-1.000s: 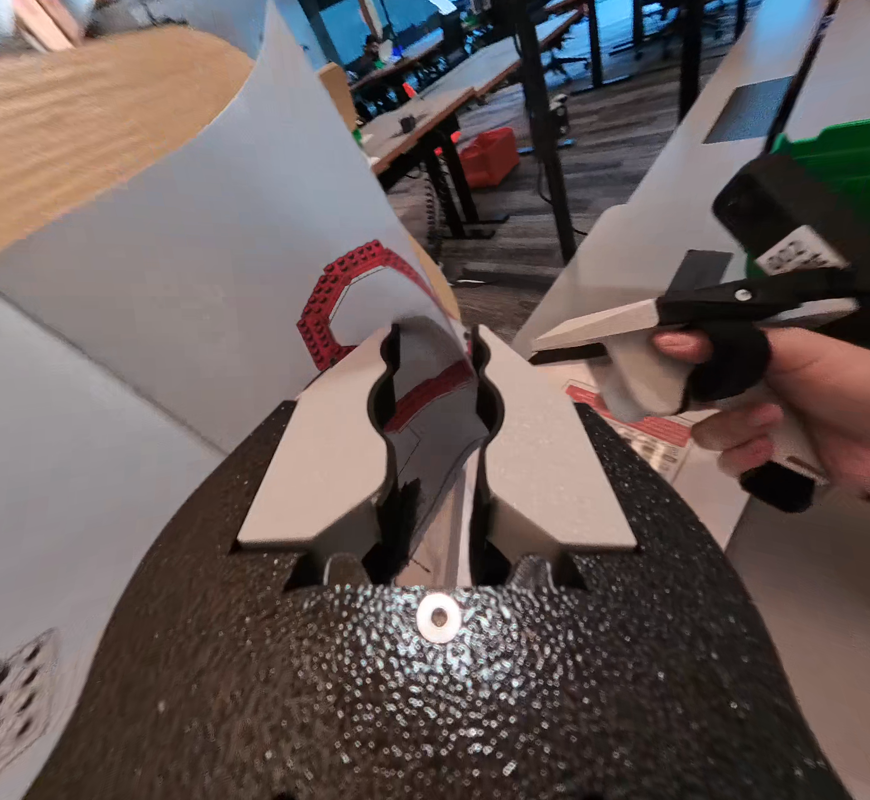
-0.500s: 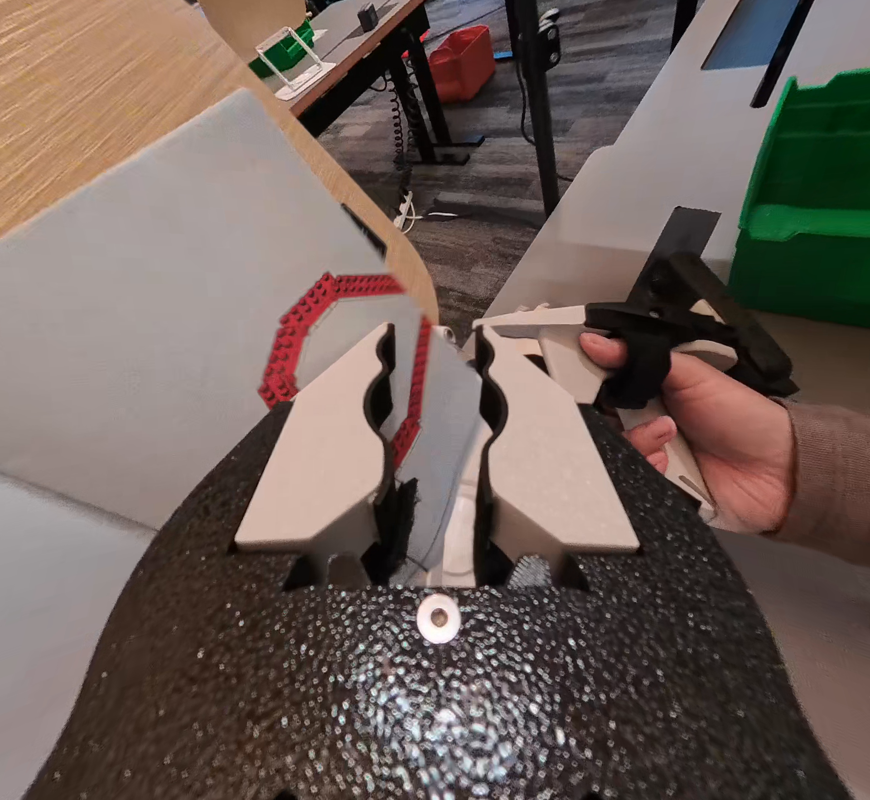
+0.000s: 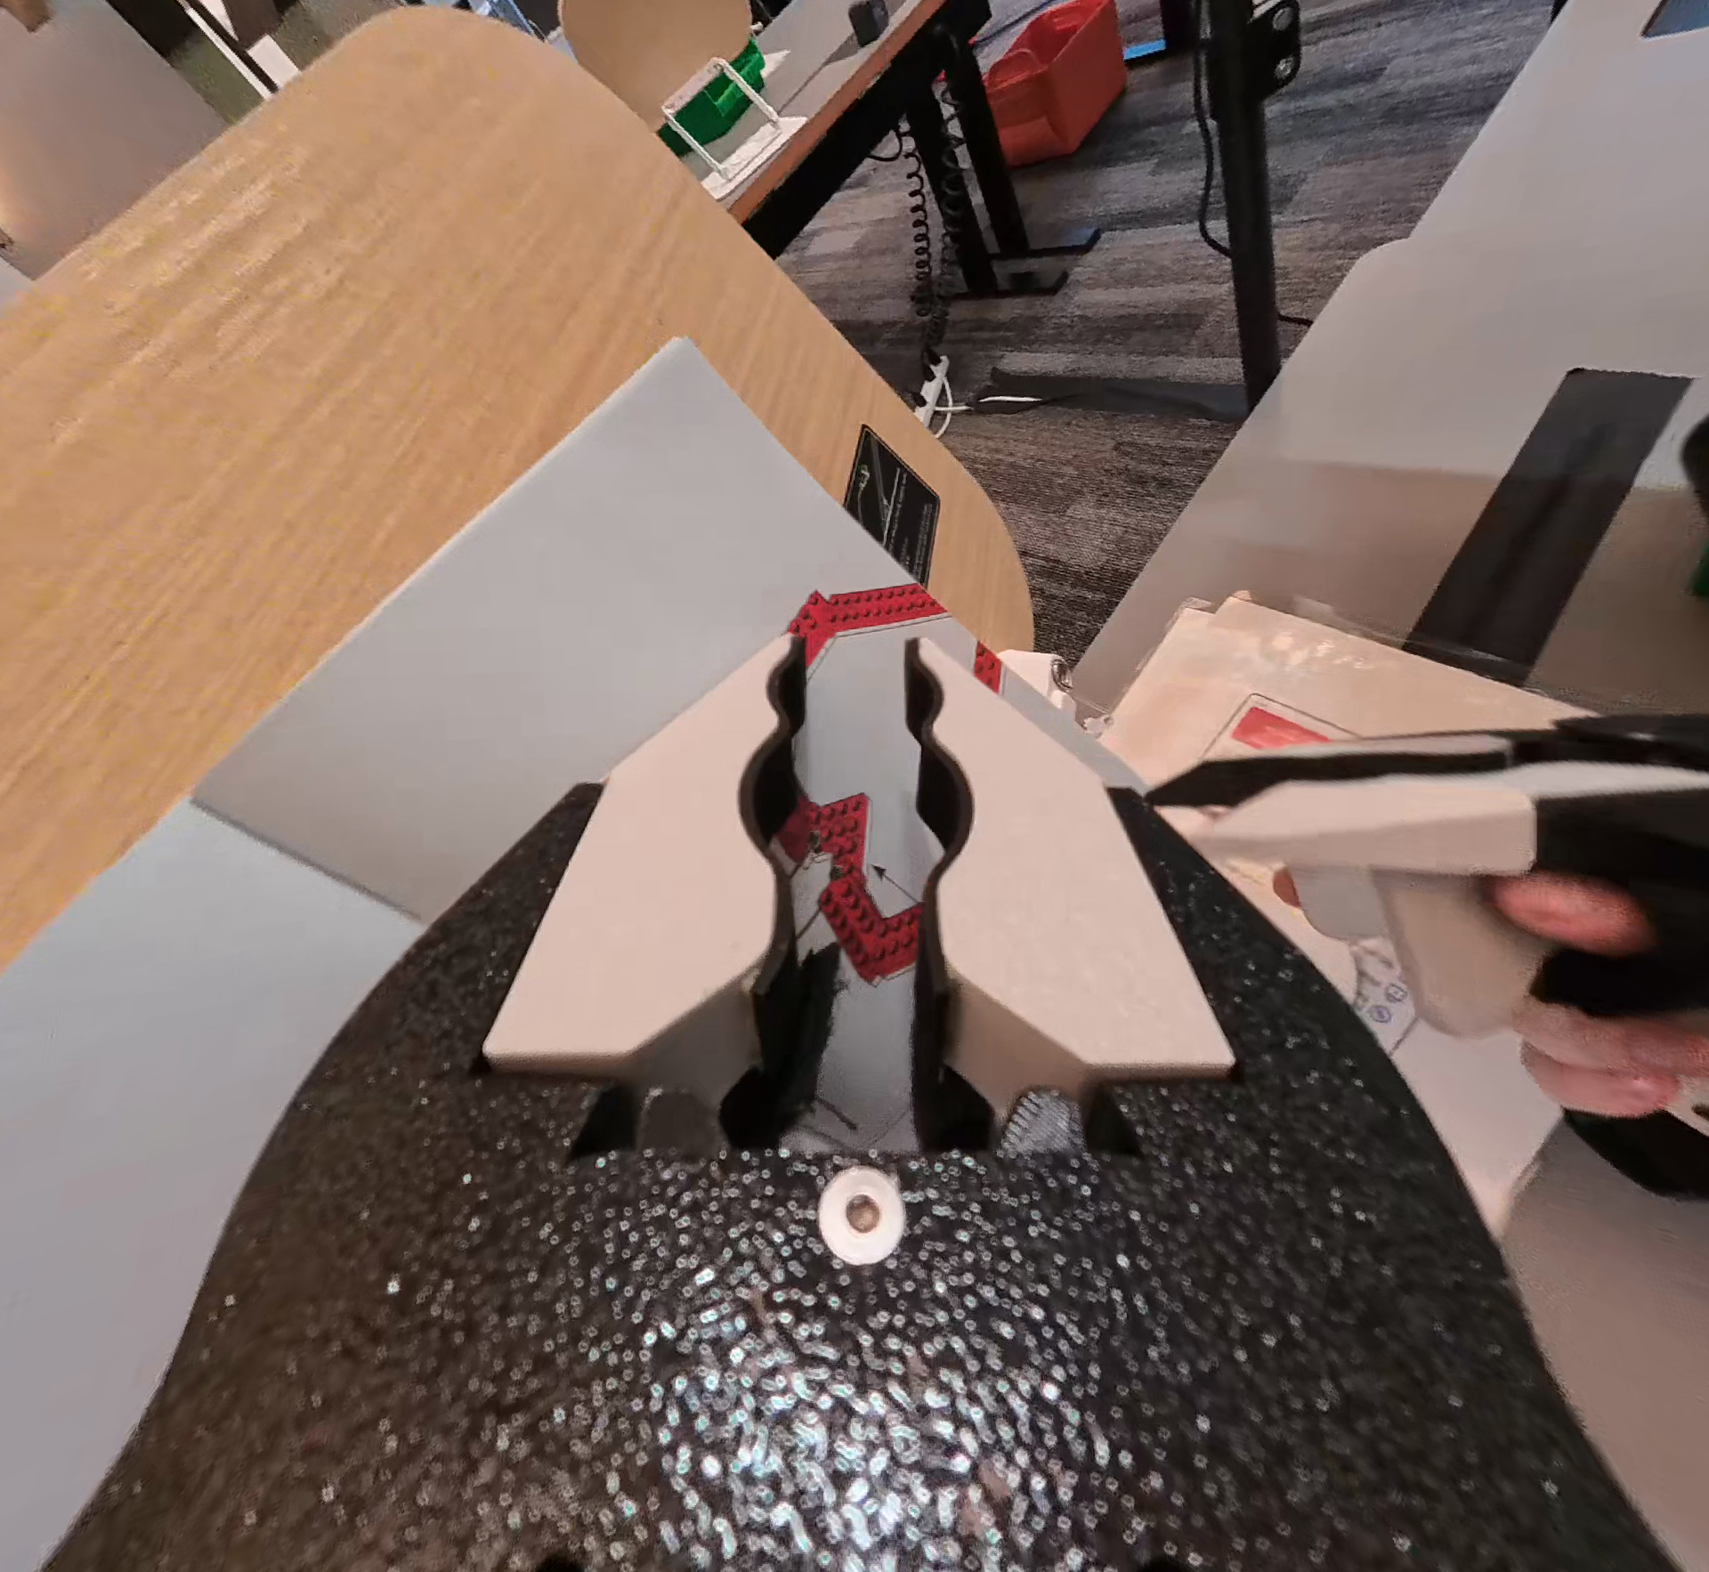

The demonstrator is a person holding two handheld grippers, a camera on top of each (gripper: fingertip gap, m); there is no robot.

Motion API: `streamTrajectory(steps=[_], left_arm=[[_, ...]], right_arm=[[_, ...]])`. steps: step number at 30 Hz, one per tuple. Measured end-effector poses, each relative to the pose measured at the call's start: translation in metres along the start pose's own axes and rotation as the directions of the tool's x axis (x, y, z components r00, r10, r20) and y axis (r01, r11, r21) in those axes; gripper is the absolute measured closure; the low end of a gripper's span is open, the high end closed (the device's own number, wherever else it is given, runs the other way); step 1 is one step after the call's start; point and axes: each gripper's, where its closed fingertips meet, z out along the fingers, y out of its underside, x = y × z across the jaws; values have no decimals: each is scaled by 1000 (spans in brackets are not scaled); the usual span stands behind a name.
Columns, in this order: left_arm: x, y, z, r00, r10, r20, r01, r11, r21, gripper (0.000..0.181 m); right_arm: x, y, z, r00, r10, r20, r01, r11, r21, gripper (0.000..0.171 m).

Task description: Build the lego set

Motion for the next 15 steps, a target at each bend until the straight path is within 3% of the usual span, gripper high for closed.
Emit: streamTrajectory(steps=[1,6,12,14,15], left_arm=[[-2,0,0,1000,1,10,-1,1000,0,163],[-7,-2,-5,999,17,46,-18,1000,19,165],[-6,2,-14,999,35,30,-35,999,28,166],[1,5,-15,998,64,4,-64,998,16,168],[4,8,-14,997,80,1,-80,997,-3,179]], right_arm=[[-2,6,3,999,-31,-8,31,999,-23,125],[-10,5,13,995,-95,-19,95,995,-18,140],[-4,-6,17,981,-180,-76,179,984,-20,171],[-5,-12,20,976,-202,-80,201,979,-22,171],[-4,-14,22,975,-208,-83,207,978,-27,171]])
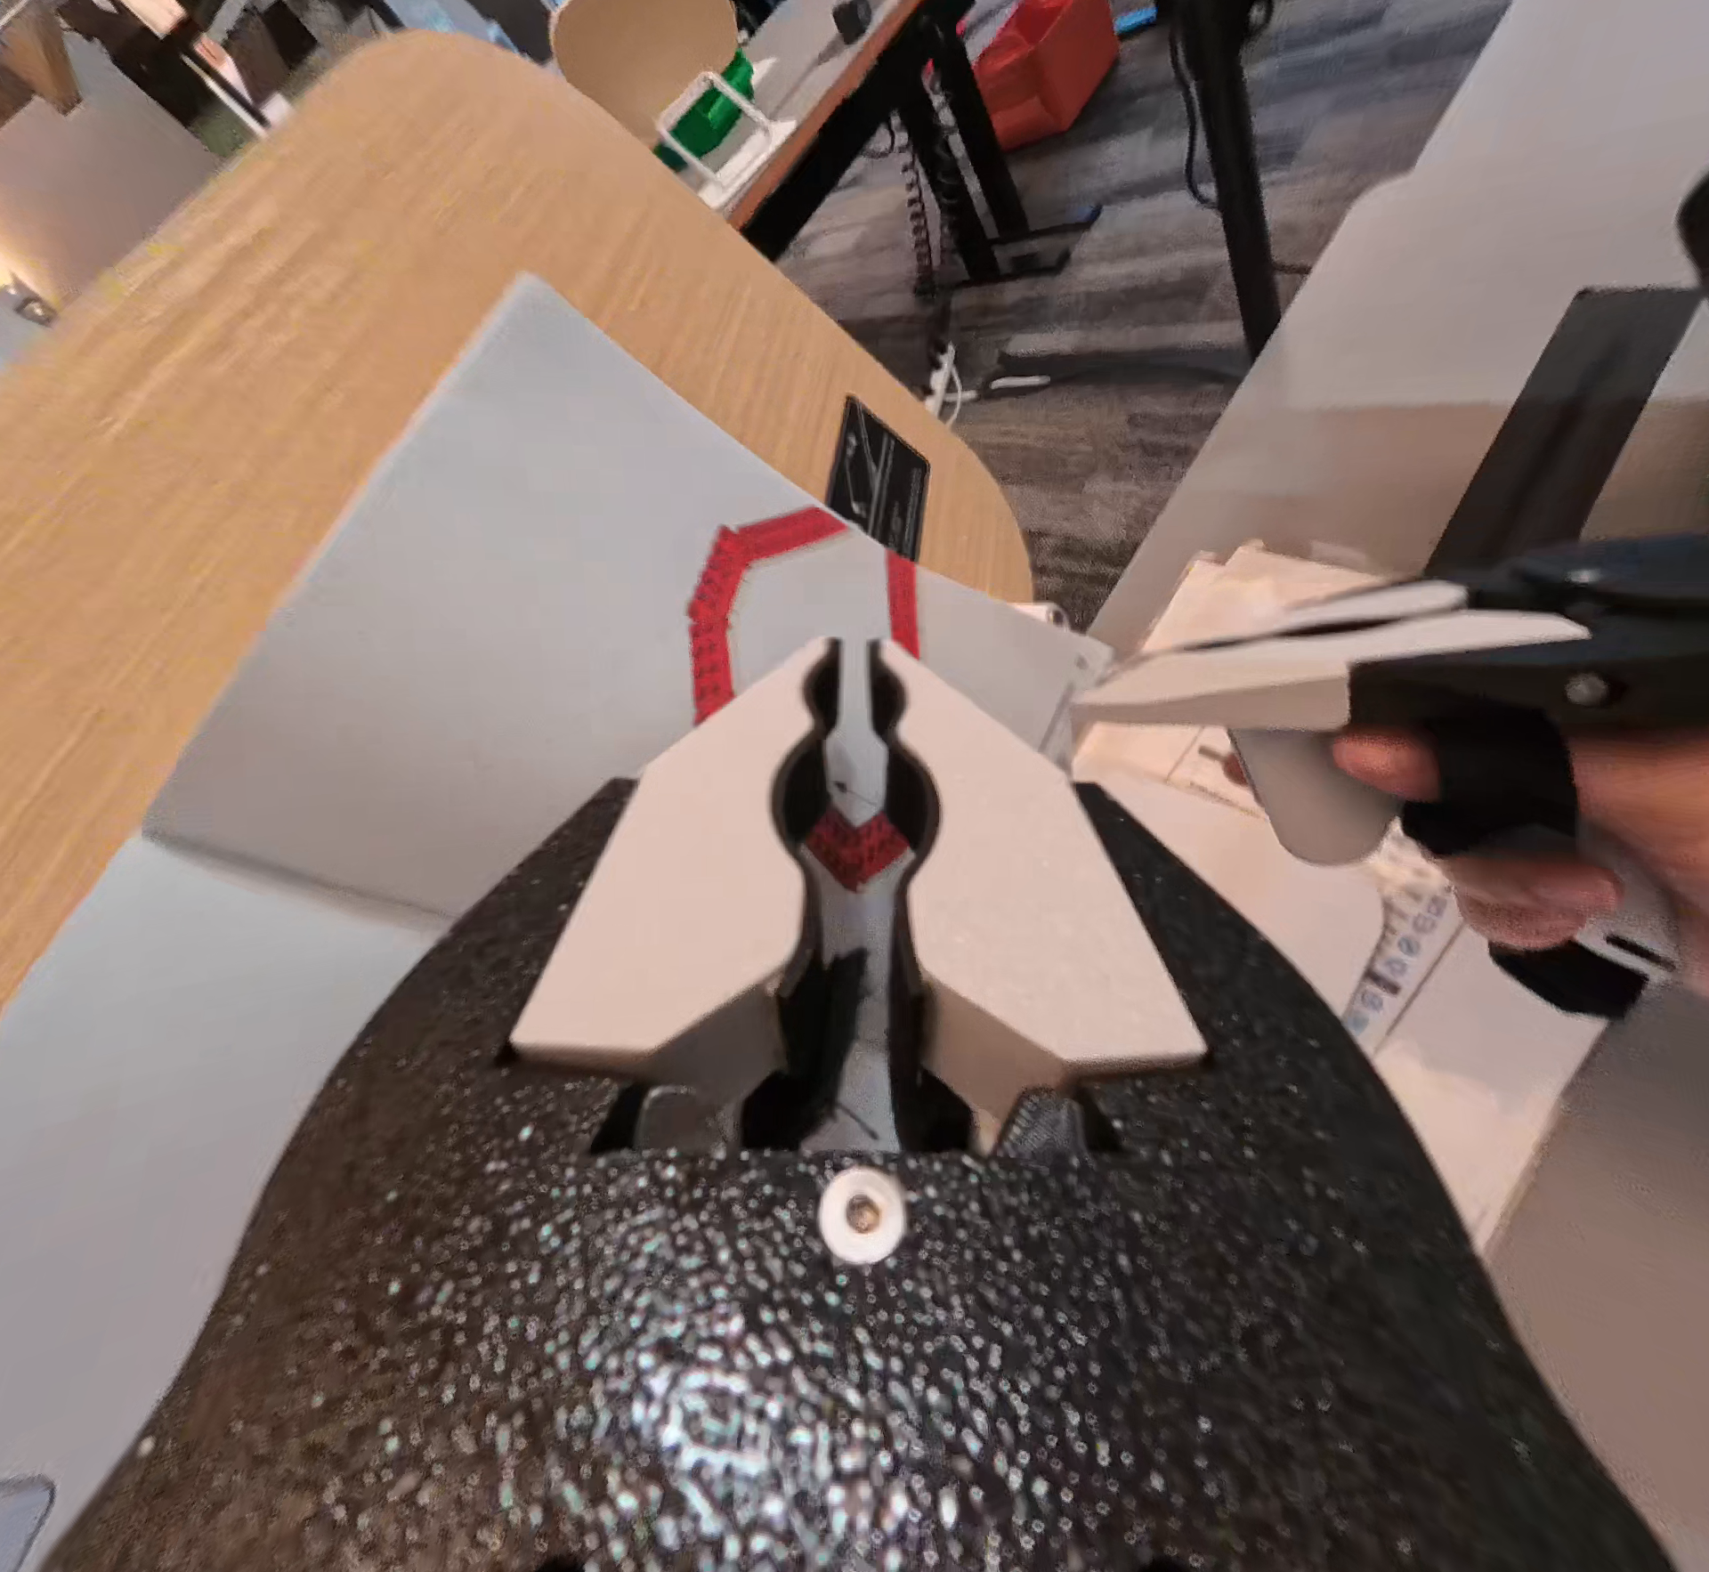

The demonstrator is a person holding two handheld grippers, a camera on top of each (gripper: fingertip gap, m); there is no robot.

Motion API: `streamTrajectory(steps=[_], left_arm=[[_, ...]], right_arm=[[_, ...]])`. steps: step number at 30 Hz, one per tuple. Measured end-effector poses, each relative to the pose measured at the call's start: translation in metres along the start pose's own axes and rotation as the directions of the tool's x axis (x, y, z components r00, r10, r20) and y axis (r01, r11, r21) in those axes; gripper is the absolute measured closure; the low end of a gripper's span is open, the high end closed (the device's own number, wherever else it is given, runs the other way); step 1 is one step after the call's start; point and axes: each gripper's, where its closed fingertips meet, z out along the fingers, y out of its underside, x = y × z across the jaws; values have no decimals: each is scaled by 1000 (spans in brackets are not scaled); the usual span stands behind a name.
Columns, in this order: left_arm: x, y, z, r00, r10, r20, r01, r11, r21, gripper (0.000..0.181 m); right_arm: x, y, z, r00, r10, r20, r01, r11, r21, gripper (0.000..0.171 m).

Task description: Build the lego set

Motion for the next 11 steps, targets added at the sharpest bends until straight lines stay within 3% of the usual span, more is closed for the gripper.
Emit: streamTrajectory(steps=[6,11], left_arm=[[13,36,14,985,173,-9,-169,954,-248,181],[15,46,21,976,219,-15,-212,925,-316,181]], right_arm=[[2,-8,13,1000,25,1,-25,1000,-5,163],[25,-18,-8,972,235,-27,-226,955,191,146]])
